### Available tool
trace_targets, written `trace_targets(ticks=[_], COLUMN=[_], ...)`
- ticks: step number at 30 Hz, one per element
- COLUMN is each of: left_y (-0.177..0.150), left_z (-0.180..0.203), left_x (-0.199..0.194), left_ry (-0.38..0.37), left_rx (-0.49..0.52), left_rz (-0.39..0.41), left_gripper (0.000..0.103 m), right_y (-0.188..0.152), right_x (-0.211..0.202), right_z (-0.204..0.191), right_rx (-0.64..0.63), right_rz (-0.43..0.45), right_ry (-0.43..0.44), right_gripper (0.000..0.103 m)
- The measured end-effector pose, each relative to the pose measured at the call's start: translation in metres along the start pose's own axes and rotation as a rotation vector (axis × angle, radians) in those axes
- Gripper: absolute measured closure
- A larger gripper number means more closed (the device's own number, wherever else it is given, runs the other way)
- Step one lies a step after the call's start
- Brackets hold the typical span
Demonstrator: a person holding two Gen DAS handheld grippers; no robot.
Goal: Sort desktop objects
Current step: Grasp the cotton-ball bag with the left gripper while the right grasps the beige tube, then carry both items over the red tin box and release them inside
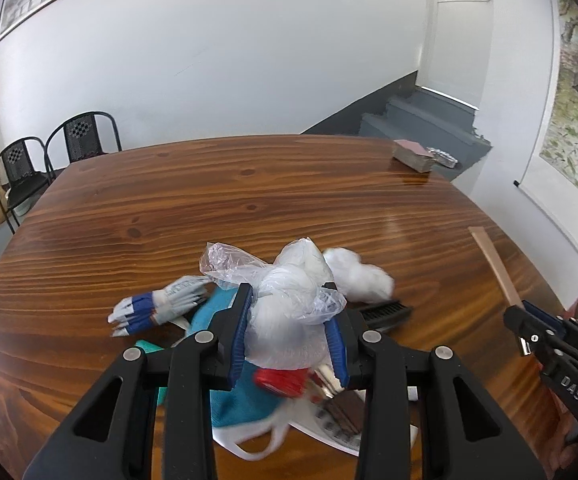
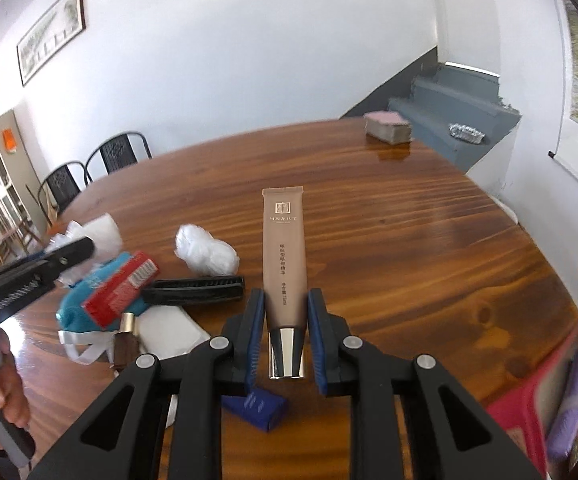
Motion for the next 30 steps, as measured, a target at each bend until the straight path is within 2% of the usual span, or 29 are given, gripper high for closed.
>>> trace_targets(ticks=[4,10,22,30], left_y=[-0.002,0.001,0.001,-0.010], left_z=[0.017,0.060,0.188,0.282], left_x=[-0.012,-0.031,-0.060,-0.070], left_ry=[-0.017,-0.056,-0.206,-0.342], left_rx=[0.013,0.067,0.236,0.368], left_rz=[0.008,0.030,0.051,0.039], left_gripper=[0.066,0.066,0.066,0.066], right_y=[-0.004,-0.012,-0.042,-0.070], right_x=[-0.032,-0.079,-0.159,-0.188], right_z=[0.010,0.047,0.140,0.202], right_rx=[0.026,0.102,0.251,0.350], right_rz=[0.056,0.132,0.257,0.268], right_ry=[0.009,0.002,-0.091,-0.187], right_gripper=[0.079,0.079,0.079,0.079])
Point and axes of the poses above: each gripper's, at about its wrist camera, not at the fingertips, and x roughly the way its jaws point, z to its right, y to its top, the point moved 4 cm from there along x, roughly the way its jaws point, and after that the axes turned 7 degrees about x, right-handed, at the moved point
